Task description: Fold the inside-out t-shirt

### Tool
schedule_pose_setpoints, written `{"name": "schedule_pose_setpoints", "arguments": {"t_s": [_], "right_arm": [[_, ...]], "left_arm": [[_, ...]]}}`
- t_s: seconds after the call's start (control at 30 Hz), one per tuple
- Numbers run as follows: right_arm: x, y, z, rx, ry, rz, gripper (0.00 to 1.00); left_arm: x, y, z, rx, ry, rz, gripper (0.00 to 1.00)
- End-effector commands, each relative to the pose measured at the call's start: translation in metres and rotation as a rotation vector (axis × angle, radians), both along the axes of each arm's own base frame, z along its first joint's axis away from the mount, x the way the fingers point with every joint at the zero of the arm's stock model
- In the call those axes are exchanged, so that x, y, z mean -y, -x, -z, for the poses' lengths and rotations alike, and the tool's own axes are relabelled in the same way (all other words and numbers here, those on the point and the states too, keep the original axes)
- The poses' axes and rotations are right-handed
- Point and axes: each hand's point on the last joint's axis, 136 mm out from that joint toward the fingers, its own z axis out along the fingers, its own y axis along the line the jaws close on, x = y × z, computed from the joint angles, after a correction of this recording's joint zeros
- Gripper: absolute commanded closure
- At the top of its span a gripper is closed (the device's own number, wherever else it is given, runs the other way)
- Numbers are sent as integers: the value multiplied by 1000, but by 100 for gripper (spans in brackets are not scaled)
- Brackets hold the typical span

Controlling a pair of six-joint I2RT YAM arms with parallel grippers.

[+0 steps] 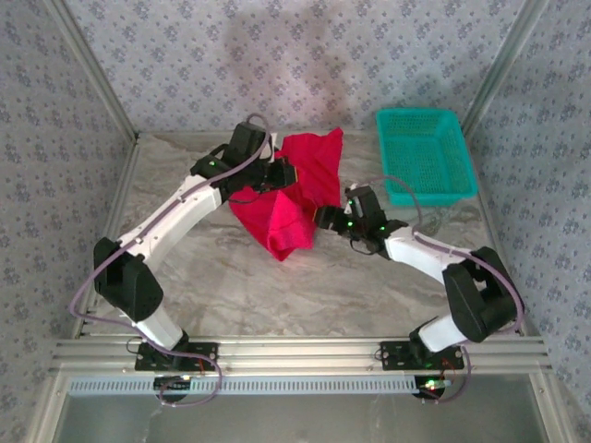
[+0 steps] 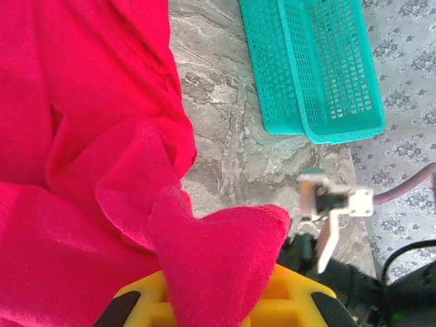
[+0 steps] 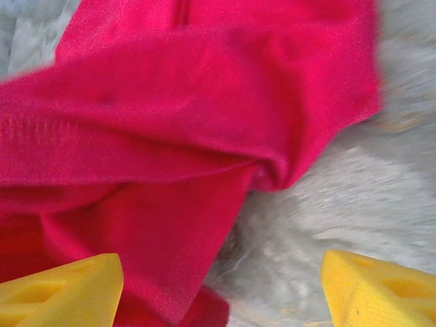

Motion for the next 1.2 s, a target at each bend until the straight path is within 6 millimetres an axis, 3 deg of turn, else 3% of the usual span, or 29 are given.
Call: {"name": "schedule_pose_setpoints", "arguments": {"t_s": [0.0,0.1,0.2,0.33,0.43,0.6,0.7,0.77,0.8,0.97,1.1,1.17], "right_arm": [[-35,-9,-20,84,-22,-108,21],[-36,-22,-6,73,41,-63,20],[-15,-45,7,76,164,62,21],[-7,-74,8,104,250,93,26],[-11,-88,2,124,276,77,38],[-24,-95,-12,155,268,11,37],[-21,-90,-14,156,278,2,35],[-17,-90,-26,177,270,11,34],[-11,-83,-18,163,279,6,34],[-18,-81,-25,192,248,-42,33],[-36,-84,-12,173,231,-97,41],[-45,-92,-17,190,223,-104,49]], "left_arm": [[-8,4,-14,21,17,19,100],[-14,4,-14,17,20,12,100],[-19,5,-16,22,22,8,100],[-22,6,-21,30,24,12,100],[-24,7,-22,36,18,13,100],[-29,7,-19,33,9,8,100],[-32,5,-17,29,1,6,100],[-36,4,-16,28,-7,3,100],[-38,4,-16,27,-9,1,100],[-42,2,-18,29,-4,-4,100],[-41,3,-18,27,5,1,100],[-42,4,-18,25,1,3,100]]}}
